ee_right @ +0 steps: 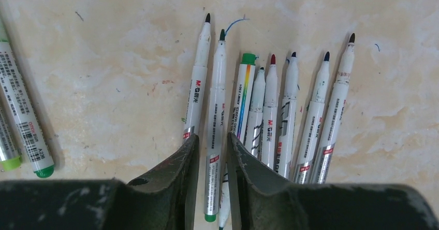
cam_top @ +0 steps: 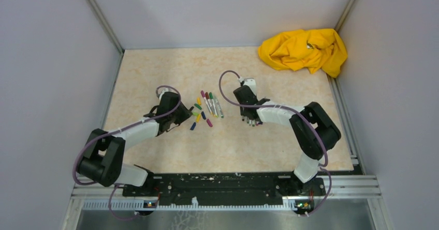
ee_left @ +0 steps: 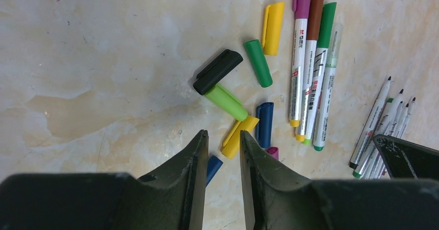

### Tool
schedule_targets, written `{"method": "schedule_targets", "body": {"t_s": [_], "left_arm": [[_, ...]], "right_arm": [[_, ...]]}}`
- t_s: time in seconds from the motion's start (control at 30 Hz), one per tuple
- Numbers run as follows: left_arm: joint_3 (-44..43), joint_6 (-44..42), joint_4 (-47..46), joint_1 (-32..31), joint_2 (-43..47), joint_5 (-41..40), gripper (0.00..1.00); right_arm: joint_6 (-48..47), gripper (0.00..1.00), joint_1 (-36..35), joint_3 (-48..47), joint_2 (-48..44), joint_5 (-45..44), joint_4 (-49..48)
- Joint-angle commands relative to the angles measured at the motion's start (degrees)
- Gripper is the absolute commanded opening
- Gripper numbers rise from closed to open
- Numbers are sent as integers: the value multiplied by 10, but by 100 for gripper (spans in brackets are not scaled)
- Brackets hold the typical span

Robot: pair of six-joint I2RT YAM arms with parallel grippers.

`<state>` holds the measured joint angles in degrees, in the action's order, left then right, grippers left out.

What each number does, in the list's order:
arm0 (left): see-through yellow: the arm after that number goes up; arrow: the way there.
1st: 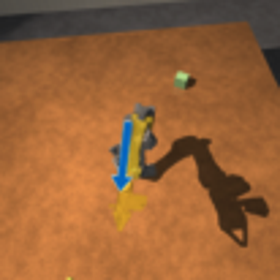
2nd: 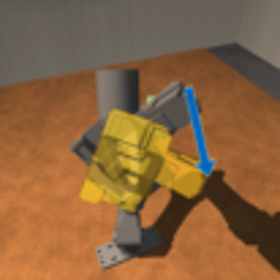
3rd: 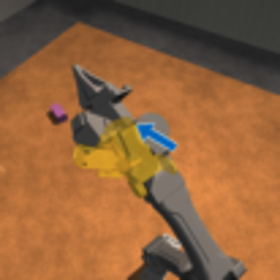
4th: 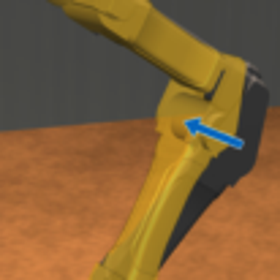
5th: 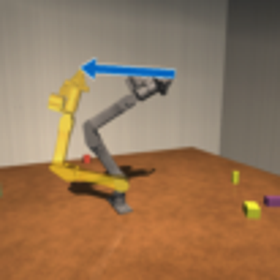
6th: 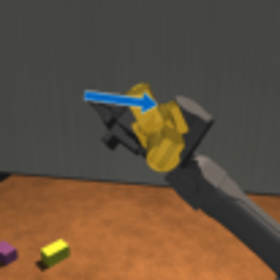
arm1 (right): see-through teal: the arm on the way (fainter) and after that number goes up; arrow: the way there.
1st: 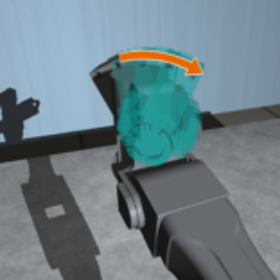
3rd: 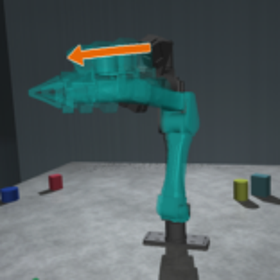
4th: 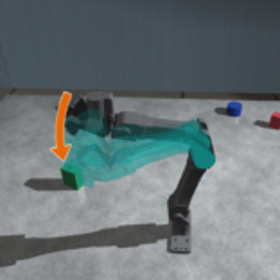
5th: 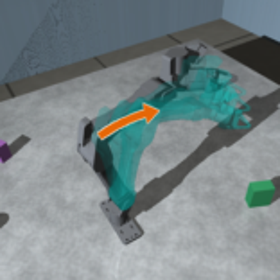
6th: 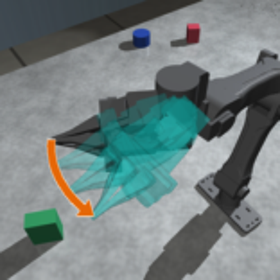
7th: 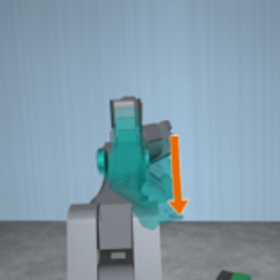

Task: Open the pen caps

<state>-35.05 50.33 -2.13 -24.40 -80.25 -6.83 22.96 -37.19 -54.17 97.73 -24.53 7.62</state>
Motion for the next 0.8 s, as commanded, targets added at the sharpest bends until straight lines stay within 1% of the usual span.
{"method": "schedule_targets", "body": {"t_s": [0.0, 0.17, 0.27, 0.33, 0.4, 0.53, 0.67, 0.77], "left_arm": [[8, 17, -3, -6, 18, -12, 35], [9, 20, 0, -9, 33, -19, 35], [15, 25, -3, -12, 53, -24, 40], [24, 30, -11, -14, 69, -24, 46], [31, 35, -18, -17, 83, -25, 53], [41, 42, -38, -19, 101, -14, 66], [41, 41, -49, -21, 102, 3, 73], [45, 39, -64, -21, 106, 13, 76]], "right_arm": [[-6, 26, 8, -25, 4, 1, -22], [-16, 27, 9, -20, -10, 6, -31], [-37, 29, 7, 0, -41, 22, -68], [-53, 31, 5, 4, -56, 30, -72], [-66, 33, 1, -1, -61, 37, -71], [-84, 35, -10, -29, -52, 53, -59], [-96, 39, -28, -70, -13, 75, -34], [-105, 42, -44, -100, 18, 82, -20]]}}
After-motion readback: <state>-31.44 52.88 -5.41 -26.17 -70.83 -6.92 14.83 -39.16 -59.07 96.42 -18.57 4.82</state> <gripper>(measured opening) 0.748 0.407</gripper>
